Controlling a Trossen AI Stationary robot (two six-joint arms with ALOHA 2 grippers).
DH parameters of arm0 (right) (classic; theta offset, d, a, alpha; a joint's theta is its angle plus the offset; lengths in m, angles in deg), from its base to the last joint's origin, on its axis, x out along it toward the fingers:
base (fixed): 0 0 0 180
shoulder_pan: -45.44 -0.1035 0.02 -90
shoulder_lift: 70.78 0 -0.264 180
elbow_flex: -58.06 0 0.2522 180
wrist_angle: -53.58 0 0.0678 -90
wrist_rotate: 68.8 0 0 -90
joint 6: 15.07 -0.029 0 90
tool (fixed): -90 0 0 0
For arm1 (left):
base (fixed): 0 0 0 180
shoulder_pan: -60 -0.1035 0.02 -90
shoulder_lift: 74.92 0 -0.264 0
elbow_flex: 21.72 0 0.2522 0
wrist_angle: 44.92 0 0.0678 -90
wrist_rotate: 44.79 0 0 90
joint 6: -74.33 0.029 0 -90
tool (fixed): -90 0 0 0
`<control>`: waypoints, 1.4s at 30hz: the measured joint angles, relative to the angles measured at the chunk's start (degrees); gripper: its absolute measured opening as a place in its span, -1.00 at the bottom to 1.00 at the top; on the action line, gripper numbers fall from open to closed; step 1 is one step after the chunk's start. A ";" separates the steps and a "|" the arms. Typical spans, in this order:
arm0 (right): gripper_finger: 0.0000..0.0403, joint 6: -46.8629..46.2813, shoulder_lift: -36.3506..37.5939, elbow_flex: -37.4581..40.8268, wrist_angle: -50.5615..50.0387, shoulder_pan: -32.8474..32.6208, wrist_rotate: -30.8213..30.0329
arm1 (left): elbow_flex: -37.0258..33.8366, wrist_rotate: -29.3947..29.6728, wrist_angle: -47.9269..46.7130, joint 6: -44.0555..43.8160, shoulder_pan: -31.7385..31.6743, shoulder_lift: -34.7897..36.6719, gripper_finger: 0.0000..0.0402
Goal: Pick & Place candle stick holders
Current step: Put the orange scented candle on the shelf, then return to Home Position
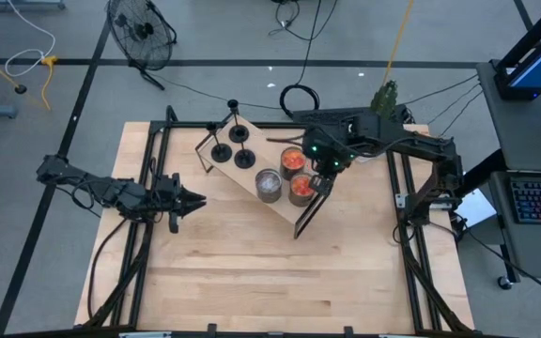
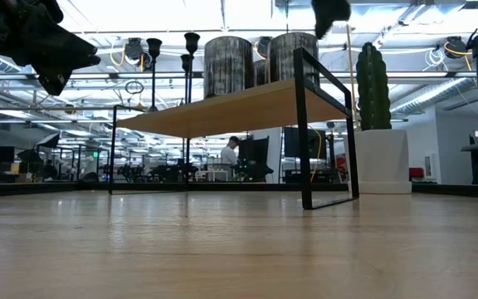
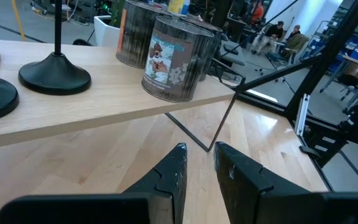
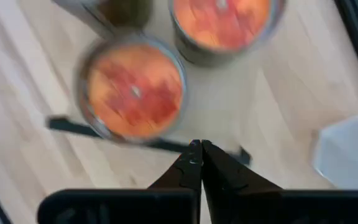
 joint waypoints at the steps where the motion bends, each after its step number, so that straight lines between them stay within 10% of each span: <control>1: -1.00 -0.86 0.02 0.26 -1.28 -0.46 -0.71 | 0.01 0.01 0.01 0.01 -0.01 0.01 -0.56; 34: -1.00 -5.11 3.47 13.58 1.05 -3.72 4.84 | 0.02 -3.38 -0.01 -1.92 0.00 -0.01 -0.56; 42: -1.00 -9.39 16.29 16.24 6.59 -11.27 -7.49 | 0.02 -1.71 0.43 1.01 0.00 1.29 -0.56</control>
